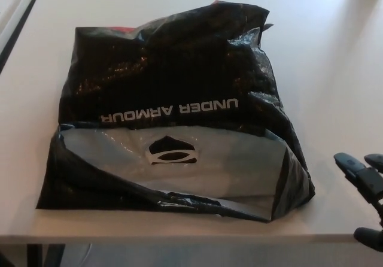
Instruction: A plastic bag is kept infront of the robot in the middle of the desk and the robot uses both its hands to grab it from the top and lifts it up and then releases it.
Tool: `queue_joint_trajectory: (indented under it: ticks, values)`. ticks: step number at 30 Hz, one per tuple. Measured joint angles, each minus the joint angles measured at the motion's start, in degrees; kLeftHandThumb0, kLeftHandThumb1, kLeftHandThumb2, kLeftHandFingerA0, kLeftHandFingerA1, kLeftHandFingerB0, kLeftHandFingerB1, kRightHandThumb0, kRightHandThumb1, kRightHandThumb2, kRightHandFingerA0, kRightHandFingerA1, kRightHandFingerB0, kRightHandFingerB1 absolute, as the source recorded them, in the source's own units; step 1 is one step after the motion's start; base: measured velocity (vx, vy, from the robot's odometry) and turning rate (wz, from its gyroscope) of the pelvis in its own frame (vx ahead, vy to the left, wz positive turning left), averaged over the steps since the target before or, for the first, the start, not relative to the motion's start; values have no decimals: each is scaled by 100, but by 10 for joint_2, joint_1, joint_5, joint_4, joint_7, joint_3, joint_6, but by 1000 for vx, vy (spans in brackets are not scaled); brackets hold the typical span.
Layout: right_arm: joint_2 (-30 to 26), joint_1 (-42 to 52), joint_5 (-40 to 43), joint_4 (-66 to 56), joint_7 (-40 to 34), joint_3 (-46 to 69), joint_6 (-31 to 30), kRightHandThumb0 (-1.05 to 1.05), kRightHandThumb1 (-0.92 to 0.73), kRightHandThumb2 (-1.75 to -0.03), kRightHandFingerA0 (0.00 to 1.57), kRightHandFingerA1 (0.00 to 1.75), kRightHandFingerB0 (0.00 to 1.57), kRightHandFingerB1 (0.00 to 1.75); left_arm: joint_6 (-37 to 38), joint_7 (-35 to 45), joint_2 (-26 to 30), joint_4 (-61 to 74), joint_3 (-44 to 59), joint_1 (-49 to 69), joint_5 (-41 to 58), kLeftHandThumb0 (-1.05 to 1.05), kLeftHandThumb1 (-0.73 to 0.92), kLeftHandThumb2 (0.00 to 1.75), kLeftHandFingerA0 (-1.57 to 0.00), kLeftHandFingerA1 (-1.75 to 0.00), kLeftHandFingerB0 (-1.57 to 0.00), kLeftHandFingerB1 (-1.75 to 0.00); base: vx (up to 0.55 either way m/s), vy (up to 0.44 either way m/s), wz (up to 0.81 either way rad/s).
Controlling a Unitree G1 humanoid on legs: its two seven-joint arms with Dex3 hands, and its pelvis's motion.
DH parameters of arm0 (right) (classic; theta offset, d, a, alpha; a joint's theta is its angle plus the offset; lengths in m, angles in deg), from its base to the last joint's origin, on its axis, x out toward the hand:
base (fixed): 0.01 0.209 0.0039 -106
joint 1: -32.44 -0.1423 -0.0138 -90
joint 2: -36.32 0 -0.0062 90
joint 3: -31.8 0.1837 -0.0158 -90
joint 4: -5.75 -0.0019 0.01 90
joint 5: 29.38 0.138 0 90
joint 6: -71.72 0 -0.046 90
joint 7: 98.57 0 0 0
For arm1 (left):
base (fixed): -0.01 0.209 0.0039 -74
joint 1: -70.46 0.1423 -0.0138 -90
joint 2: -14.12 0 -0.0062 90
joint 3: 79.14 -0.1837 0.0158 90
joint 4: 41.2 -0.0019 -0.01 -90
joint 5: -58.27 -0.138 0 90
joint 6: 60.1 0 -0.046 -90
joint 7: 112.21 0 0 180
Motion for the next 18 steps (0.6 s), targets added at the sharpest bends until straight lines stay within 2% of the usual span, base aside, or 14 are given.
queue_joint_trajectory:
  ticks: [1,3,5,8,18]
  values:
    - [0,0,-1,3,-3,-4,3,-68,-45,-78,26,48,3,27,0,7,0,5,-4,4,3,-40,41,53,-48,-35,-21,-34,0,0,0]
    - [-1,0,-3,6,-7,-14,7,-66,-43,-77,27,48,6,31,0,25,1,16,-13,13,11,-43,42,53,-48,-35,-20,-33,0,0,0]
    - [-1,-3,-5,6,-10,-23,10,-67,-44,-77,25,48,4,28,0,39,4,24,-17,16,17,-42,42,53,-48,-36,-19,-32,0,0,0]
    - [-1,-16,-5,7,-10,-33,15,-64,-41,-75,24,47,4,32,0,56,10,31,-21,14,27,-43,43,53,-50,-35,-21,-36,0,0,0]
    - [-1,-57,-3,15,-8,-68,38,-65,-41,-76,23,47,3,31,-10,115,11,33,-22,11,76,-43,43,53,-48,-35,-19,-33,0,0,0]
